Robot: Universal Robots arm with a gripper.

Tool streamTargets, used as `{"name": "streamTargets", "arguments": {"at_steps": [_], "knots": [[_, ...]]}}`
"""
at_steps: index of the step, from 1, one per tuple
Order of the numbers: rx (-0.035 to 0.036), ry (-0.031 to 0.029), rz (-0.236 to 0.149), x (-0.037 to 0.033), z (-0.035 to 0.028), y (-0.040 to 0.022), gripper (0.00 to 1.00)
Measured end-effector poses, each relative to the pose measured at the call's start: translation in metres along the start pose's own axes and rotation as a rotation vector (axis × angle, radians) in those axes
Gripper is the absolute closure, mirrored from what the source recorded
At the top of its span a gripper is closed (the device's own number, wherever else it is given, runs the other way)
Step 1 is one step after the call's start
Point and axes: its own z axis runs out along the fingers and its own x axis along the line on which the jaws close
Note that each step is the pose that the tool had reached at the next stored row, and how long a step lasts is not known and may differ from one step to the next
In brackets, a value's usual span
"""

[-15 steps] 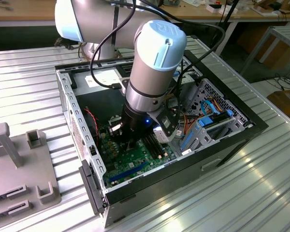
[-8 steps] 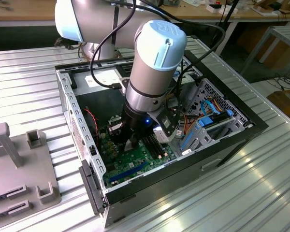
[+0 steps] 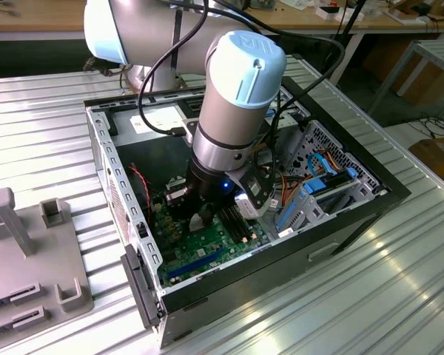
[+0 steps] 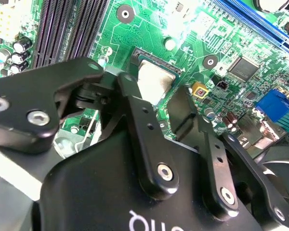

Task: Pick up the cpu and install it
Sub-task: 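Place the cpu into insertion slot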

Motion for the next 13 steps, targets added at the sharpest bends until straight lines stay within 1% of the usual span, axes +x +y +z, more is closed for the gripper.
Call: {"name": "streamTargets", "arguments": {"at_steps": [1,2,3,4,5,6,9,10,11,13], "knots": [[0.0000,0.0000,0.000,0.0000,0.0000,0.0000,0.48],[-0.0001,0.0000,0.000,0.0000,0.0001,0.0000,0.48],[-0.0033,0.0002,0.000,-0.0001,0.0018,0.0000,0.48],[-0.0034,0.0001,0.000,-0.0001,0.0021,0.0000,0.49],[-0.0034,0.0001,0.000,-0.0001,0.0023,0.0000,0.56],[-0.0032,0.0001,0.000,-0.0001,0.0024,0.0000,0.56],[-0.0029,0.0006,0.000,-0.0001,0.0028,-0.0001,0.73],[-0.0031,0.0006,0.000,-0.0001,0.0030,-0.0001,0.73],[-0.0033,0.0001,0.000,-0.0002,0.0032,0.0000,0.80],[-0.0033,0.0005,0.000,-0.0003,0.0030,0.0000,0.80]]}}
